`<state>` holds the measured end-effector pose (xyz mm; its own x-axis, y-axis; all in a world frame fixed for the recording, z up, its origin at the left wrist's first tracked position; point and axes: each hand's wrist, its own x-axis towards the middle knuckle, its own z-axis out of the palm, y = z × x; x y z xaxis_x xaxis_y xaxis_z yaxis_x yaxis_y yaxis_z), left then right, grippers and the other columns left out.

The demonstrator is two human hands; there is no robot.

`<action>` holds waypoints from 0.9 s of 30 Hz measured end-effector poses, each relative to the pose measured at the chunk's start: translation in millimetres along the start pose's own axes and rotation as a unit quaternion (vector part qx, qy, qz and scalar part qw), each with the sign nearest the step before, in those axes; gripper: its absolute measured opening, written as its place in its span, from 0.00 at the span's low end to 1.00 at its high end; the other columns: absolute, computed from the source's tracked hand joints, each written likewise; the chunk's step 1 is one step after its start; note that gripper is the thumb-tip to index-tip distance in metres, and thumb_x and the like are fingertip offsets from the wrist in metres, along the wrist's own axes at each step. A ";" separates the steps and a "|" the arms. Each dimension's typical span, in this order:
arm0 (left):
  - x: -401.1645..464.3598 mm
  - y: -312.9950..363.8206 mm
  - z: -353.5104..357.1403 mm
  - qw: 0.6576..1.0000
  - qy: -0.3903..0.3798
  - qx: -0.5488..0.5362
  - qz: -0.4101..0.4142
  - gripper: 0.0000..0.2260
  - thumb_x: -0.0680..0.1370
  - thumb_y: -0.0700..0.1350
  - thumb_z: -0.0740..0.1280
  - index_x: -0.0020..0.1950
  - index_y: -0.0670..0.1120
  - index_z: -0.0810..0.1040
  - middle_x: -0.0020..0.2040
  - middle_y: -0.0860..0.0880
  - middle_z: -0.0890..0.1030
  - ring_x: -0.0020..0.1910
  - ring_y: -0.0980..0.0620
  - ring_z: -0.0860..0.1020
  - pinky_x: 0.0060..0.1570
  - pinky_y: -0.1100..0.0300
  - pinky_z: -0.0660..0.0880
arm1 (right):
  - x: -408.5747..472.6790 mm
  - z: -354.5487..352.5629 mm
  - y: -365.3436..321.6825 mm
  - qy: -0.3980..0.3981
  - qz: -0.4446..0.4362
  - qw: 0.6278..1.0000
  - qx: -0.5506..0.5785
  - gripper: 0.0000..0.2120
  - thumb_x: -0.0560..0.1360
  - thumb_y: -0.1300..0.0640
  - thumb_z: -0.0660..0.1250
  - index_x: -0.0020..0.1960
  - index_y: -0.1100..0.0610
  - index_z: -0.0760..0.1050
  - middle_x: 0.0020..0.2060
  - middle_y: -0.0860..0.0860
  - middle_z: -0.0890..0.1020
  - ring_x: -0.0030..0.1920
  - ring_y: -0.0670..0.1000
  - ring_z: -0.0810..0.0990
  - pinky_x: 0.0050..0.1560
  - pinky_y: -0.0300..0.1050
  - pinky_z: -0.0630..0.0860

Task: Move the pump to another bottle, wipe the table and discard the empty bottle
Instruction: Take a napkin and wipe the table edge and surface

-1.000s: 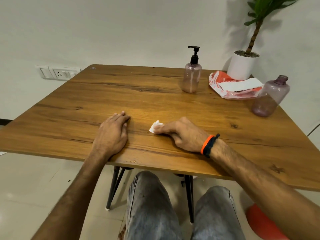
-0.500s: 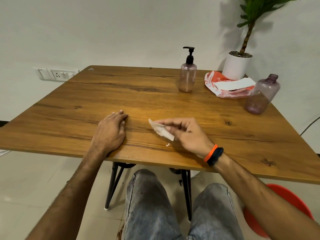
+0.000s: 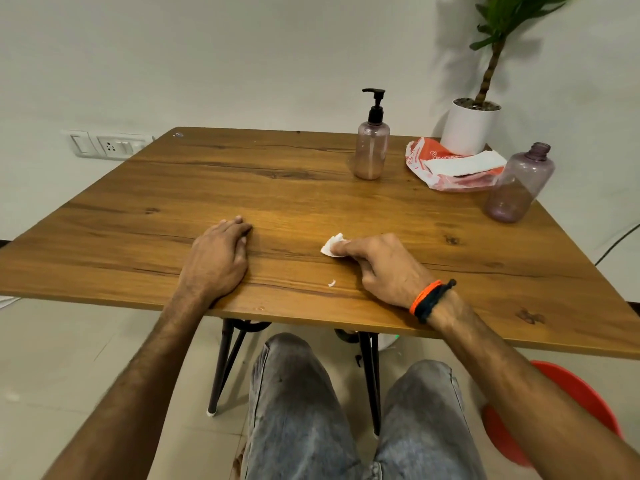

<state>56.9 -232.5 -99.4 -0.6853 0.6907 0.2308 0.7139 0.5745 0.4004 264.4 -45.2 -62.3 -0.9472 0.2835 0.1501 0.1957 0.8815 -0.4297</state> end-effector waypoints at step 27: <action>-7.9 -3.2 -14.3 0.999 -0.021 -0.027 0.032 0.18 0.82 0.43 0.58 0.72 0.46 0.71 0.75 0.47 0.69 0.75 0.47 0.64 0.75 0.47 0.59 | -42.1 56.5 -98.7 0.006 0.107 0.991 -0.076 0.30 0.76 0.67 0.59 0.77 0.58 0.57 0.76 0.54 0.64 0.73 0.57 0.67 0.73 0.51 0.66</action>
<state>58.0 -246.1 -89.9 -0.6312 0.7435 0.2209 0.7464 0.5049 0.4336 270.6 -165.5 -76.5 -0.8766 0.4742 0.0816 0.4288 0.8469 -0.3144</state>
